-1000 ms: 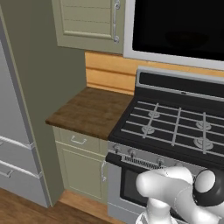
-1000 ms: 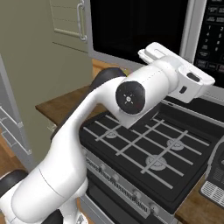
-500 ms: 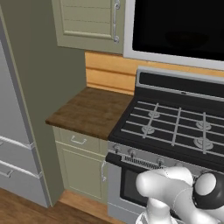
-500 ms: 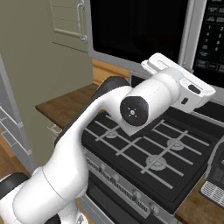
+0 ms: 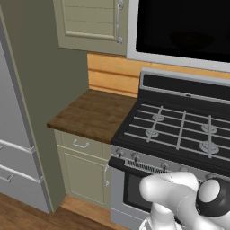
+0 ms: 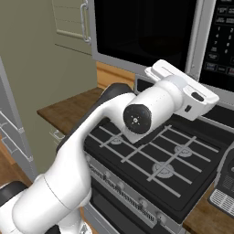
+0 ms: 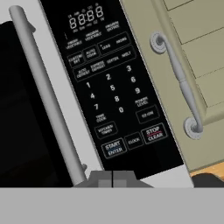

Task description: Pick the squash from the sink and place it in the bowl. Then pick the bowl and place it in the microwave. Then close the microwave door and press the start button.

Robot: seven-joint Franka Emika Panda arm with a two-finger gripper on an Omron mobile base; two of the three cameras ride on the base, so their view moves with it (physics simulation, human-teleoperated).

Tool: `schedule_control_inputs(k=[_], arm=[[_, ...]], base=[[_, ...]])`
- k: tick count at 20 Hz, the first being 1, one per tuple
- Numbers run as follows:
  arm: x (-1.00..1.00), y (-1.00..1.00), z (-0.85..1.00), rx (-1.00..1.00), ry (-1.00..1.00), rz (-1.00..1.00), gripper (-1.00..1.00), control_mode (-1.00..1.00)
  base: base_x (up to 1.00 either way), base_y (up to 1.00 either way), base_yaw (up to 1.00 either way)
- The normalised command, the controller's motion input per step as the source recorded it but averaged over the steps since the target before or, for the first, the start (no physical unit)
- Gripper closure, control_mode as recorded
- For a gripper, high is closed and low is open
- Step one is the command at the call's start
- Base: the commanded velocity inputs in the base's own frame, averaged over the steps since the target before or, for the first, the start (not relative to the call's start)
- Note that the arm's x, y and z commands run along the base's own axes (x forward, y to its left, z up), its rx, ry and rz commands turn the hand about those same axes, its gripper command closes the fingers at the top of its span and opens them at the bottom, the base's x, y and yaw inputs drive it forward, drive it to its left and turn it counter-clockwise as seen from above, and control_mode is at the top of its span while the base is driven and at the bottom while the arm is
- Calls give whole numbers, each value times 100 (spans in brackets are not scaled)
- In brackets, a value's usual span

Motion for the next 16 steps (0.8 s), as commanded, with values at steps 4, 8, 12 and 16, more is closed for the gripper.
schedule_control_inputs(k=[4, 8, 12, 16], arm=[[39, 0, 0, 0, 0, 0, 100, -100], [35, 0, 0, 0, 0, 0, 100, -100], [21, -16, 0, 0, 0, 0, 100, -100], [6, -36, 0, 1, 0, 0, 100, -100]], base=[[0, 0, 0], [0, 0, 0], [0, 0, 0], [0, 0, 0]])
